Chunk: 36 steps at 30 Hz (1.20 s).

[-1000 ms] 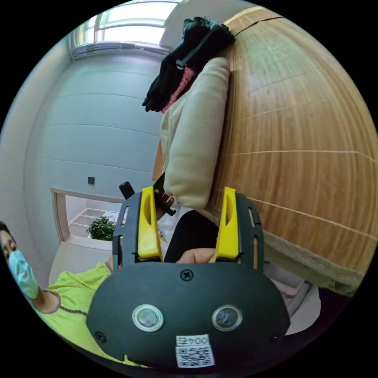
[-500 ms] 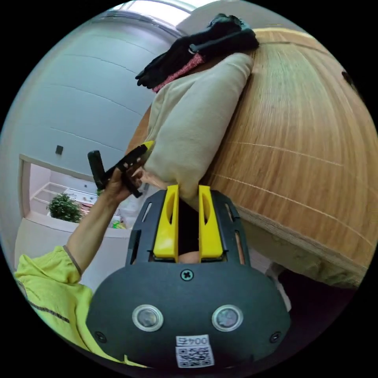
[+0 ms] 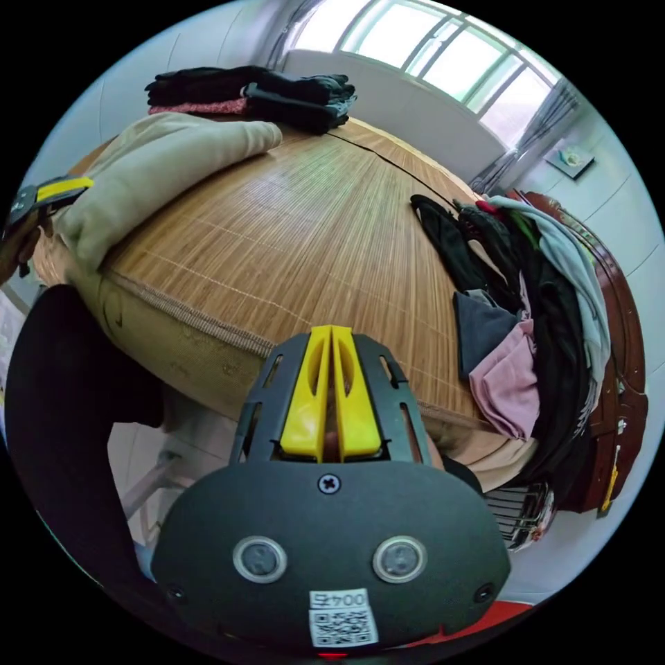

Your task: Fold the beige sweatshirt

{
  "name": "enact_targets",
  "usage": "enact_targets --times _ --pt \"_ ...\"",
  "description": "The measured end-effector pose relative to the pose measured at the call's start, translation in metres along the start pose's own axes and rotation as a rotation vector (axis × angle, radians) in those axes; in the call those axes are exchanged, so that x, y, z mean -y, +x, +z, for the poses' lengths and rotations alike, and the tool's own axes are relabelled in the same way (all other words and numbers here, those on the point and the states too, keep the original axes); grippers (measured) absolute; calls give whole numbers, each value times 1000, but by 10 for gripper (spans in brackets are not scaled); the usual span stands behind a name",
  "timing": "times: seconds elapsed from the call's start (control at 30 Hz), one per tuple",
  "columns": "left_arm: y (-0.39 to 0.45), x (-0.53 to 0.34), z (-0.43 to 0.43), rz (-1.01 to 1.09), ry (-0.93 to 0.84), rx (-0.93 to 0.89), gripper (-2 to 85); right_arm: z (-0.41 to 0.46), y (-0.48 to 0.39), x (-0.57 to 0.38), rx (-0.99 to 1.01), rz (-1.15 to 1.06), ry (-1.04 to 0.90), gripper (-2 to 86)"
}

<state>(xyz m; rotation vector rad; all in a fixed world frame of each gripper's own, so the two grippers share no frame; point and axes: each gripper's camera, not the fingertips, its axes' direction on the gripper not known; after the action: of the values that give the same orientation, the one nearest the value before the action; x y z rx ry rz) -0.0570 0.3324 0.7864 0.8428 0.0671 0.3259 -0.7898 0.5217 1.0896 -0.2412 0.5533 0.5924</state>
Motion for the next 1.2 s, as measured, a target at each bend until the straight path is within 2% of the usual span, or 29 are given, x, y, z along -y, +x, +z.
enact_targets --times 0.17,0.33,0.5,0.6,0.7,0.77,0.87,0.97,1.1,1.2 --pt "7 20 1 23 -50 -40 4 -2 -38 -15 -97 -52 31 -7" --pt "15 42 1 49 -115 -32 4 -6 -29 -20 12 70 24 -7" --pt "21 42 -2 -7 -112 6 2 -6 -37 -27 -48 110 52 -7" --pt "22 43 -2 -23 -121 17 2 -20 -30 -34 1 160 99 -6" --pt "21 41 -2 -3 -129 26 2 -69 -21 -40 173 174 235 -1" --pt "19 38 -2 0 -126 25 2 -104 -18 -41 361 167 307 20" --pt "12 29 0 -15 -116 12 2 -114 -26 -33 627 124 280 89" --pt "3 20 2 -18 -113 0 3 -118 -52 -20 745 87 235 110" --pt "-20 5 4 -52 -105 -48 6 -117 -104 -19 664 -8 215 114" --pt "-71 -18 -18 -182 -42 -146 7 -100 -131 -29 492 -64 222 113"
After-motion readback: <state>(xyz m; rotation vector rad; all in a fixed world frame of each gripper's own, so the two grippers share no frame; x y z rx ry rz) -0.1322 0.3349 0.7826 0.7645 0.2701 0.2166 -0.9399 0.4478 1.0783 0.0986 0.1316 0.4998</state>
